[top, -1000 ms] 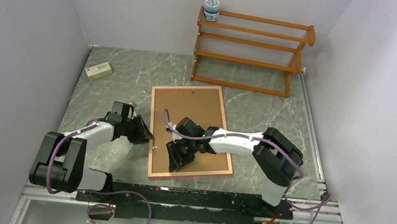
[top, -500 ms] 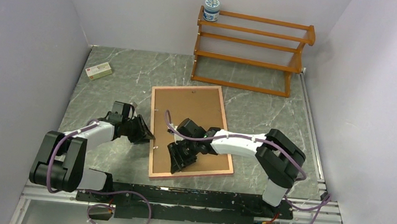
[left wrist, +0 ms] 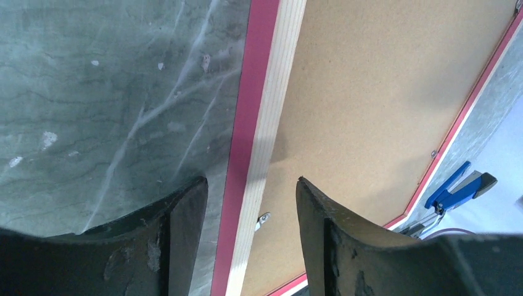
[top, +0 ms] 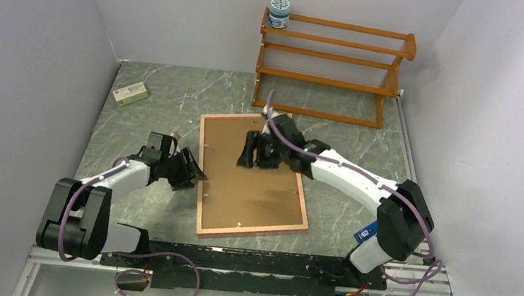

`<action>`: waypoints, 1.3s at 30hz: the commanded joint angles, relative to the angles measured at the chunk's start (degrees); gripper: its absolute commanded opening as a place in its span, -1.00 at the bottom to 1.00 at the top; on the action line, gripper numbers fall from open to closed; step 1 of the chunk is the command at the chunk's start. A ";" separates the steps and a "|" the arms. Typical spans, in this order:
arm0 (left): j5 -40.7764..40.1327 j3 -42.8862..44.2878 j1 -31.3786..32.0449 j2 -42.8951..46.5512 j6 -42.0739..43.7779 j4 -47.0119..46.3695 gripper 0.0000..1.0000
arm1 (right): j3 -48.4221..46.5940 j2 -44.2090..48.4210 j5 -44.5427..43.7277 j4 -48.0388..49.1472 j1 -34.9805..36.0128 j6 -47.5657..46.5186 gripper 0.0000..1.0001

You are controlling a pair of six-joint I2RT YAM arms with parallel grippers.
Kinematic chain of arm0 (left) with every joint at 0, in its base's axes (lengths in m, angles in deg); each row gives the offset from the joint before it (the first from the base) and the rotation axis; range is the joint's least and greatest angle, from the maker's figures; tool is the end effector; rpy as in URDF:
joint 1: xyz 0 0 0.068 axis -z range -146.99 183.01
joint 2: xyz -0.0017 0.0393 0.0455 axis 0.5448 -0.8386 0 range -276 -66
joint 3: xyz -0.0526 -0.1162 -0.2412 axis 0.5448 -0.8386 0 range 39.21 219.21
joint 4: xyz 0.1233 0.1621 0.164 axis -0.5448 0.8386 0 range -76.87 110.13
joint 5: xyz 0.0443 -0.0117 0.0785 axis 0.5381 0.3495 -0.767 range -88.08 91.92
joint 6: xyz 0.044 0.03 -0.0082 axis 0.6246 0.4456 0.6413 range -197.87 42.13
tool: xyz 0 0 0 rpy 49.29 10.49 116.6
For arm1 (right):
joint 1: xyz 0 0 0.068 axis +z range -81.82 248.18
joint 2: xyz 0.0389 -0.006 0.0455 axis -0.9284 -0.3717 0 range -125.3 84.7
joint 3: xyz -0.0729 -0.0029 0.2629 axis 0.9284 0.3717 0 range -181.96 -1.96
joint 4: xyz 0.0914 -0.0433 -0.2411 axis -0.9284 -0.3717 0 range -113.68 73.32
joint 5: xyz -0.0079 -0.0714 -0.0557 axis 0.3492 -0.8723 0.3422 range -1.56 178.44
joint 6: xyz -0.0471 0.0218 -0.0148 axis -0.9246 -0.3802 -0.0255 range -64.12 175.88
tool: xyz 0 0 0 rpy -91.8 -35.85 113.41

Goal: Put the photo into the frame
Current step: Install the photo frame at the center of the board.

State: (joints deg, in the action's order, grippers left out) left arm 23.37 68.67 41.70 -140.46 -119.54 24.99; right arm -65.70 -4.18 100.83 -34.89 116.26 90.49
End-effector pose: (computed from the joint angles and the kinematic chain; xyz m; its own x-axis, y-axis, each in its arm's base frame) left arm 0.2190 -0.0467 0.1474 -0.8432 -0.4971 -0.2048 -0.2976 0.7488 -0.5922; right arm 0.2223 0.2590 0.2529 -0.8495 -0.1157 -0.5148 -0.4234 0.7317 0.5342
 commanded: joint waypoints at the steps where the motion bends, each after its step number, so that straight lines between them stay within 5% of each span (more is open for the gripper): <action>1: -2.81 1.76 0.01 -0.76 0.42 0.29 0.22 | -2.91 -2.56 -7.74 6.50 -8.43 5.24 0.30; 14: -3.20 3.09 0.01 -4.62 -0.33 -5.32 0.09 | -16.93 -23.85 -17.50 16.95 -13.75 10.76 0.32; 21: -1.89 2.81 0.01 -5.57 0.90 -6.09 0.04 | -19.44 -29.99 -17.03 25.78 -14.82 6.73 0.15; 39: -1.51 3.36 0.01 -6.75 3.92 -5.03 0.01 | -29.16 -40.23 -19.71 20.11 -15.03 10.54 0.11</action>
State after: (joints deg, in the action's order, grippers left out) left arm 22.39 70.87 41.70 -145.46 -117.71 19.43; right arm -92.17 -43.37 83.73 -13.63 101.48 99.48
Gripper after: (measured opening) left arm 0.507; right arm 0.555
